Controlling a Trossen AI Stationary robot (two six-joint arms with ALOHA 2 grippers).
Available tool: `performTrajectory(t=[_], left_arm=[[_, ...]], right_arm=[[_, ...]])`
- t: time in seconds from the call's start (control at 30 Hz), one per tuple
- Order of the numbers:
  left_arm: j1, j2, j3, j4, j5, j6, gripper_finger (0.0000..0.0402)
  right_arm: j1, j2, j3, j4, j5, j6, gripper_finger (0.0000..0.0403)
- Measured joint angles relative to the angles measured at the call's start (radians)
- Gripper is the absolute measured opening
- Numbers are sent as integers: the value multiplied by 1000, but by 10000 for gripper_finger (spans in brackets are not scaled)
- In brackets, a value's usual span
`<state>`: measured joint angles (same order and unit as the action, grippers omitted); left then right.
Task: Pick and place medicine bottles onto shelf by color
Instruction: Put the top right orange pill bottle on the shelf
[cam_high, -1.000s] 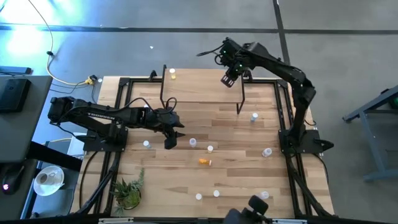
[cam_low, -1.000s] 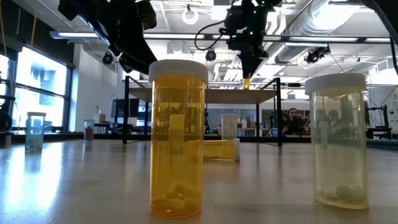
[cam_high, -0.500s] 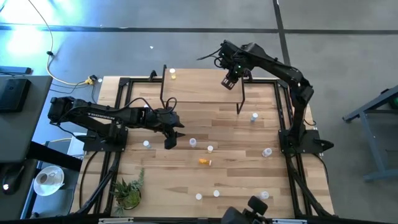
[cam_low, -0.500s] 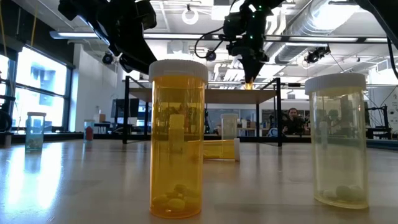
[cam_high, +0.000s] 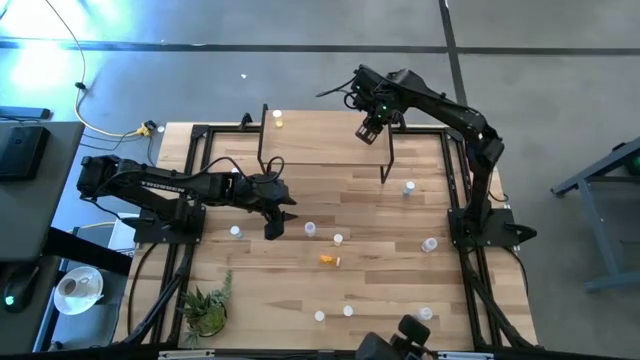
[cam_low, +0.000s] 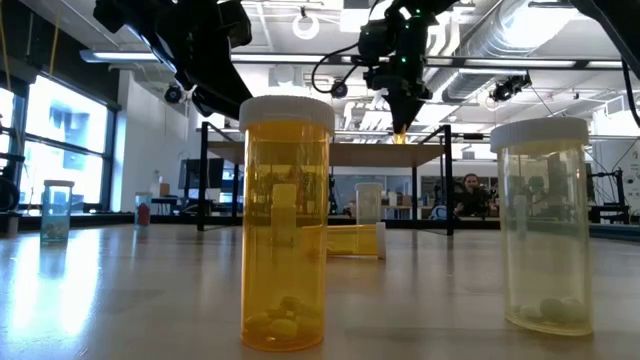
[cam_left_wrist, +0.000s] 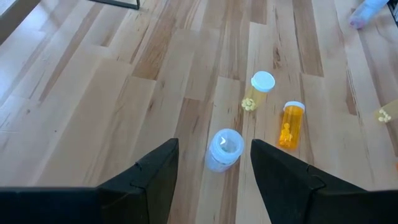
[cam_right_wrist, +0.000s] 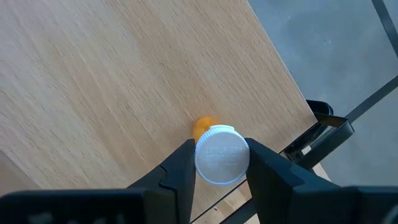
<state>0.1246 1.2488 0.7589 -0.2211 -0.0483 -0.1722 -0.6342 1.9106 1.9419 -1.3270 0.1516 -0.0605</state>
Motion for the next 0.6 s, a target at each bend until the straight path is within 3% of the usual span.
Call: performTrajectory(t=[0.23,0.6], left_arm=[[0,0,0,0,0,0,191],[0,0,0,0,0,0,191]], right_arm=[[0,3,-1,-1,33,0,149],[0,-14,2,0,39,-8,150]])
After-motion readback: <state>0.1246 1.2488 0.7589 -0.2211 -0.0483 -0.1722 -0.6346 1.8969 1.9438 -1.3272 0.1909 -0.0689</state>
